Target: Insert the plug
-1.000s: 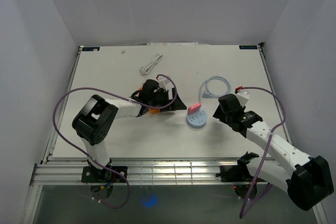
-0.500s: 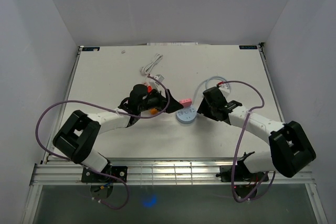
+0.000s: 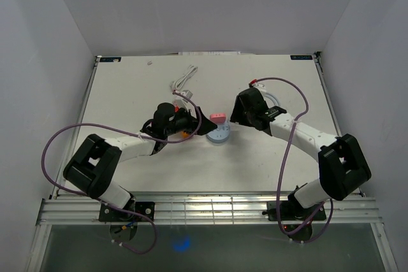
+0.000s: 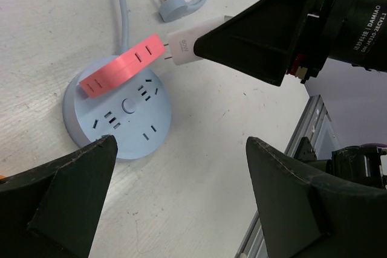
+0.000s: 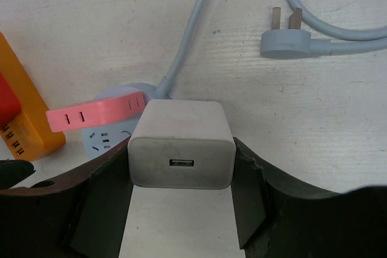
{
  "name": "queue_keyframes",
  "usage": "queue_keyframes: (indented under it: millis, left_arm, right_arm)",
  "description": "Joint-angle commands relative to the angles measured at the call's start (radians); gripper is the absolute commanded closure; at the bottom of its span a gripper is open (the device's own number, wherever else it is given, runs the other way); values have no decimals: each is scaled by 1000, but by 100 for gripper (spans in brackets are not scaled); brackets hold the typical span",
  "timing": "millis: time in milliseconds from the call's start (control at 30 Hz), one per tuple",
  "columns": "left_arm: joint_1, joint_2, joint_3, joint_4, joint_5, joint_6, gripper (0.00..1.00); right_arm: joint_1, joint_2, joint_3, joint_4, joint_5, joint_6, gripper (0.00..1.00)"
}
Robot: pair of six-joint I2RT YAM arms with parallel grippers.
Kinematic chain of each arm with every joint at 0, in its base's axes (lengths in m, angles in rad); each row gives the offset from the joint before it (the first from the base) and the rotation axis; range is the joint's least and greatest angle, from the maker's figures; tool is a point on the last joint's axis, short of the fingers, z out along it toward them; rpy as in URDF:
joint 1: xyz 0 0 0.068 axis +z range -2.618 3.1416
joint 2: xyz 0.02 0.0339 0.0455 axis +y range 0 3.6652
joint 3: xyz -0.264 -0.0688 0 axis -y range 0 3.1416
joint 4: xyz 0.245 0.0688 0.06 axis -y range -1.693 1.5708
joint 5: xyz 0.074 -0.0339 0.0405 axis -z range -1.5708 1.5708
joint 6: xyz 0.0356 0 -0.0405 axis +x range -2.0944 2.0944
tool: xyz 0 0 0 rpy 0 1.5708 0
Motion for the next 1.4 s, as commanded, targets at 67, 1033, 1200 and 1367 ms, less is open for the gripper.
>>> queue_keyframes:
  millis: [67, 1033, 1200, 1367]
  left_arm:
    - [18, -59, -18, 9, -20, 0, 2]
    - [55, -55, -27, 21, 18, -36, 2]
    - [55, -47, -25, 21, 21, -37, 2]
    - [55, -45, -24, 21, 19, -37, 2]
  right_arm:
    - [9, -20, 52, -13, -51, -106, 92]
    - [94, 151, 205, -143, -39, -245, 92]
    - [95, 162, 212, -153, -39, -254, 92]
    - [103, 205, 256, -206, -21, -277, 92]
